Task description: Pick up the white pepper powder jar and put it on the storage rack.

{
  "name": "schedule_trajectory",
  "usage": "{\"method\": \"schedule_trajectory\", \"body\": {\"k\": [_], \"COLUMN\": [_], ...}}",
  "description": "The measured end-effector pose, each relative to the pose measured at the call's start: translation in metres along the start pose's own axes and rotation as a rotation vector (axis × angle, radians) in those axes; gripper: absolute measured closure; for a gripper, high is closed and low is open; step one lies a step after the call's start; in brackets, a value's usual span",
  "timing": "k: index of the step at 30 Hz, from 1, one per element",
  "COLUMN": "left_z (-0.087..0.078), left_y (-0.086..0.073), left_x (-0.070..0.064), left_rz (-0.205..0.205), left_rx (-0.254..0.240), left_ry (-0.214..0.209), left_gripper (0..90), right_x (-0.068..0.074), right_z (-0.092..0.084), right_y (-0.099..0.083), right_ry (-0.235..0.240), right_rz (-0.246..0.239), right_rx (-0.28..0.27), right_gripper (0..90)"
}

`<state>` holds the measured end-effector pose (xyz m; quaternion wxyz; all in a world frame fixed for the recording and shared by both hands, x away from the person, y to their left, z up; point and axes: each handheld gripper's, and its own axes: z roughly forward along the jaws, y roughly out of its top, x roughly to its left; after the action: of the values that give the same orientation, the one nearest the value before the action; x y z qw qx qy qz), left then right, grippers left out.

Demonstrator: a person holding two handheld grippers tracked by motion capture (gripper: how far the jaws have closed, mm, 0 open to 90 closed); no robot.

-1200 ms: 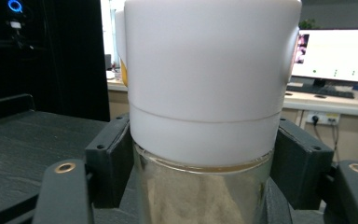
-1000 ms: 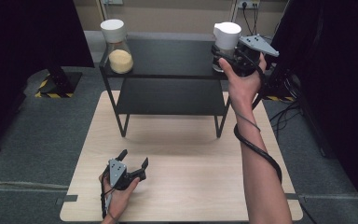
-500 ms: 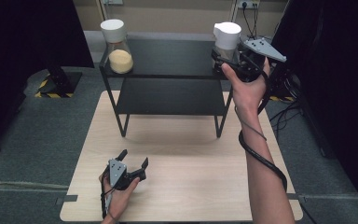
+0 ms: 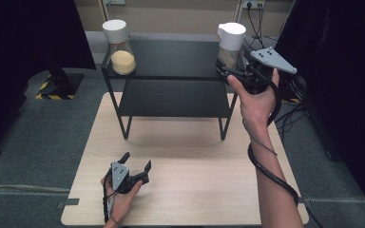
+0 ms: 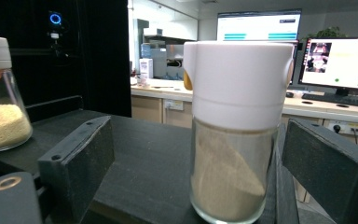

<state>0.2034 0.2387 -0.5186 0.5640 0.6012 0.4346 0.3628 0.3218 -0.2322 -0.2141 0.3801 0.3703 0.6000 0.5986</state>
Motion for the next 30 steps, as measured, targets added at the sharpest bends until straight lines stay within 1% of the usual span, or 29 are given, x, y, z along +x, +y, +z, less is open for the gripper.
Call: {"method": "schedule_trajectory", "body": {"k": [4, 9, 12, 16, 18, 25, 27, 30], "left_z": [0.0, 0.0, 0.0, 0.0, 0.0, 0.0, 0.0, 0.0], "left_y": [0.0, 0.0, 0.0, 0.0, 0.0, 0.0, 0.0, 0.0], "left_x": [0.0, 0.0, 0.0, 0.0, 0.0, 0.0, 0.0, 0.0], "left_rz": [-0.004, -0.001, -0.001, -0.003, -0.003, -0.005, -0.005, -0.006], "left_rx": [0.001, 0.0, 0.001, 0.001, 0.001, 0.001, 0.0, 0.001], "left_ry": [-0.001, 0.001, 0.0, 0.0, 0.0, 0.001, 0.001, 0.002], "left_gripper": [10.0, 10.0, 10.0, 10.0, 10.0, 10.0, 10.0, 10.0], "right_x": [0.0, 0.002, 0.006, 0.009, 0.009, 0.011, 0.011, 0.011], "right_z": [-0.005, -0.011, -0.015, -0.019, -0.021, -0.026, -0.028, -0.031], "right_y": [-0.007, -0.016, -0.022, -0.03, -0.034, -0.045, -0.048, -0.052], "right_ry": [0.007, 0.028, 0.03, 0.036, 0.04, 0.049, 0.054, 0.055], "right_rz": [-0.002, -0.008, -0.033, -0.043, -0.037, -0.051, -0.045, -0.048], "right_rx": [-0.004, -0.006, 0.001, 0.008, 0.012, 0.026, 0.029, 0.03], "right_gripper": [9.6, 9.6, 9.6, 9.6, 9.6, 9.6, 9.4, 9.3]}}
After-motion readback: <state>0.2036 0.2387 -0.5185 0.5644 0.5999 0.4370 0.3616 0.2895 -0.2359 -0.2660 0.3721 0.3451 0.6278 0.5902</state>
